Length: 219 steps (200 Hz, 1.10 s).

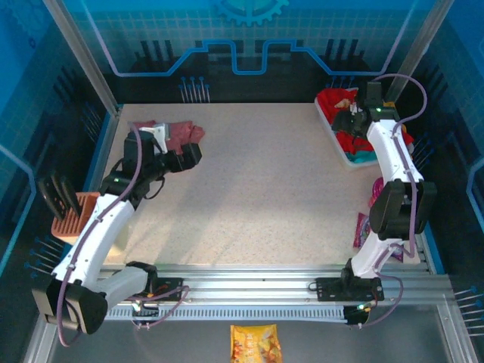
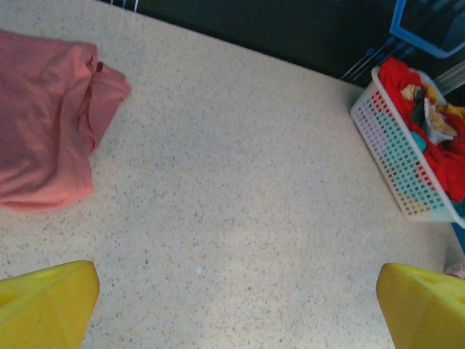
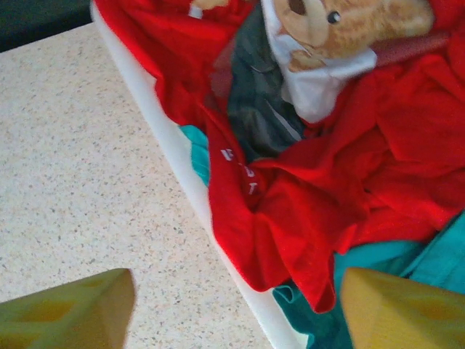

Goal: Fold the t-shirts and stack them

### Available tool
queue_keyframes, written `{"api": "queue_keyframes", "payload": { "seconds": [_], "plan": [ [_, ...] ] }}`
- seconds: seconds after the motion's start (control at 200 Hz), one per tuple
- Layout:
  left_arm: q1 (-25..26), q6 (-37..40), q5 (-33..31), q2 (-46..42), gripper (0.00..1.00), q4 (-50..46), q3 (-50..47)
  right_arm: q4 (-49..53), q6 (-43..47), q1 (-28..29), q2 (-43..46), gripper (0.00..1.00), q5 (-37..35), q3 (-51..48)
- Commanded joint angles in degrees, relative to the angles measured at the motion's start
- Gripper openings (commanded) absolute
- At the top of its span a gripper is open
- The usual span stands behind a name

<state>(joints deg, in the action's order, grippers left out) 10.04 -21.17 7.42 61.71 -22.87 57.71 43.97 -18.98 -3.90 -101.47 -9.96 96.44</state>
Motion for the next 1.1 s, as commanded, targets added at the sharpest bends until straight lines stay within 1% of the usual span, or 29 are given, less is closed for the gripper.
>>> {"api": "queue_keyframes", "payload": {
  "seconds": [0.0, 0.13, 0.235, 0.275, 0.325, 0.39, 0.4, 0.435, 0.44, 0.515, 0.545, 0.55, 0.555, 0.565, 0.575, 0.61, 0.64, 0.74, 0.88, 1.0, 1.091],
  "plan": [
    [1.6, -1.7, 1.6, -0.4, 0.99, -0.9, -1.7, 2.6, -1.4, -2.1, -3.4, 0.71, 0.1, 3.0],
    [2.7, -2.6, 2.1, -0.4, 0.99, 0.8, -3.6, 3.5, -1.5, -2.2, -6.6, 0.68, -2.8, 4.0],
    [3.4, -2.6, 1.9, -0.2, 0.99, 1.2, -4.5, 1.3, -1.5, -2.4, -7.6, 0.66, -4.8, 2.5],
    [3.5, -2.6, 1.9, -0.2, 0.99, 1.4, -4.8, 1.0, -1.7, -2.6, -8.6, 0.63, -5.2, 2.7],
    [3.6, -2.6, 1.8, -0.1, 0.99, 1.3, -5.0, 1.3, -1.9, -3.0, -10.2, 0.52, -4.8, 3.6],
    [3.8, -2.7, 1.7, -0.2, 0.99, 1.0, -4.9, 1.0, -2.7, -3.2, -11.4, 0.43, -5.3, 3.9],
    [3.8, -2.7, 1.6, -0.3, 0.99, 0.9, -4.9, 0.8, -2.8, -3.3, -11.6, 0.39, -5.4, 3.9],
    [3.8, -2.7, 1.5, -0.5, 0.99, 0.8, -4.9, 0.3, -3.0, -3.3, -11.9, 0.33, -5.3, 3.8],
    [3.9, -2.7, 1.5, -0.5, 0.99, 0.8, -4.9, 0.0, -3.1, -3.4, -12.0, 0.29, -5.3, 3.8],
    [4.0, -2.5, 1.0, -1.1, 0.99, 0.6, -5.2, -0.7, -3.1, -3.3, -12.9, 0.21, -5.3, 4.3],
    [4.1, -2.5, 0.9, -1.4, 0.99, 0.6, -5.3, -0.3, -3.1, -3.4, -13.5, 0.15, -5.6, 5.0],
    [4.1, -2.5, 0.8, -1.4, 0.99, 0.5, -5.4, -0.1, -3.2, -3.4, -13.7, 0.12, -5.7, 5.2],
    [4.0, -2.5, 0.8, -1.5, 0.99, 0.5, -5.3, -0.1, -3.2, -3.4, -13.7, 0.12, -5.7, 5.2],
    [4.0, -2.4, 0.7, -1.5, 0.99, 0.5, -5.4, 0.1, -3.2, -3.5, -13.9, 0.07, -5.8, 5.5],
    [4.1, -2.4, 0.7, -1.6, 0.99, 0.5, -5.4, 0.3, -3.2, -3.6, -14.1, 0.05, -5.8, 5.7],
    [4.1, -2.3, 0.5, -1.8, 0.99, 0.4, -5.5, 0.4, -3.3, -3.7, -14.3, 0.01, -6.0, 6.1],
    [4.1, -2.3, 0.4, -1.9, 0.99, 0.2, -5.5, 0.2, -3.5, -3.8, -14.2, 0.00, -6.0, 6.0],
    [4.1, -2.2, 0.1, -2.2, 0.99, -0.1, -5.5, -1.7, -3.4, -3.9, -11.5, 0.00, -5.7, 5.0],
    [4.1, -2.0, 0.1, -1.8, 0.99, 0.2, -5.4, -4.8, -1.4, -3.0, -4.0, 0.00, -0.7, 4.0],
    [4.1, -1.7, 0.1, -0.3, 0.99, 0.2, -4.1, -3.0, 2.4, 0.2, 1.5, 0.00, -0.9, 8.6],
    [4.1, -1.9, 0.6, 0.7, 0.99, 0.5, -3.0, -1.3, 5.5, 4.2, 4.7, 0.00, -0.9, 13.4]
  ]
}}
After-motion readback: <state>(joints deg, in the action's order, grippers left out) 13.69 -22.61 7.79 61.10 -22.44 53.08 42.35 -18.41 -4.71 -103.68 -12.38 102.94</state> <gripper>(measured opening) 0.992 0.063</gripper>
